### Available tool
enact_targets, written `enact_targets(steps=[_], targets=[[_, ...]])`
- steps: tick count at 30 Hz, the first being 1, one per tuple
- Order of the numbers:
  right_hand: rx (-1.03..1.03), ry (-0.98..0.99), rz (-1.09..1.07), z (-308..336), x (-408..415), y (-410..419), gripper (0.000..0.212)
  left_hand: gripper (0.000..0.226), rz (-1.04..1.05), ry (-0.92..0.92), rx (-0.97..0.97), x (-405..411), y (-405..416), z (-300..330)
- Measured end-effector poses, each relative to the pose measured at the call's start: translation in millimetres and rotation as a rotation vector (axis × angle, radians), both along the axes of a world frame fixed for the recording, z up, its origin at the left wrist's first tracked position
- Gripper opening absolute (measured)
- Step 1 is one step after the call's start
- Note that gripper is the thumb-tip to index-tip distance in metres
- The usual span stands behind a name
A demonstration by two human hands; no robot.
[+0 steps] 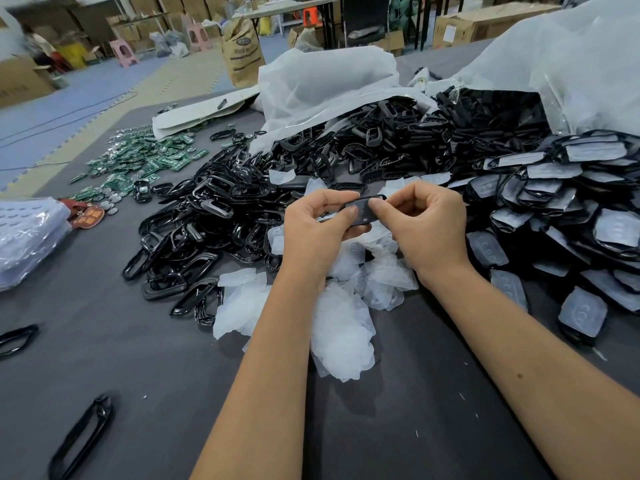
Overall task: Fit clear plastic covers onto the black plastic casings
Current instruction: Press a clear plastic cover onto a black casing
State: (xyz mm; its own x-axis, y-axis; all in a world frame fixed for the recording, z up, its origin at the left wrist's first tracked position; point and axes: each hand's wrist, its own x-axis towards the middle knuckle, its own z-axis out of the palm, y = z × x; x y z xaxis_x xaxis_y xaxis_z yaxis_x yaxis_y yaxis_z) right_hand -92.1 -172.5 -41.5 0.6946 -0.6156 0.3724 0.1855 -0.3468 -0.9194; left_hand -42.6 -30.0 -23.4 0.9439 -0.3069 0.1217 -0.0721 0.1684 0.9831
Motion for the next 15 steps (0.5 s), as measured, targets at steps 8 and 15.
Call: enact_targets(steps=[8, 15], targets=[[0.322, 0.006, 0.255, 3, -1, -5, 0.018, 0.019, -0.033, 0.011, -0.045, 0, 2, 2], [0.404, 0.029, 0.398, 7, -4, -11, 0.012, 0.02, -0.075, 0.001, -0.063, 0, 2, 2]])
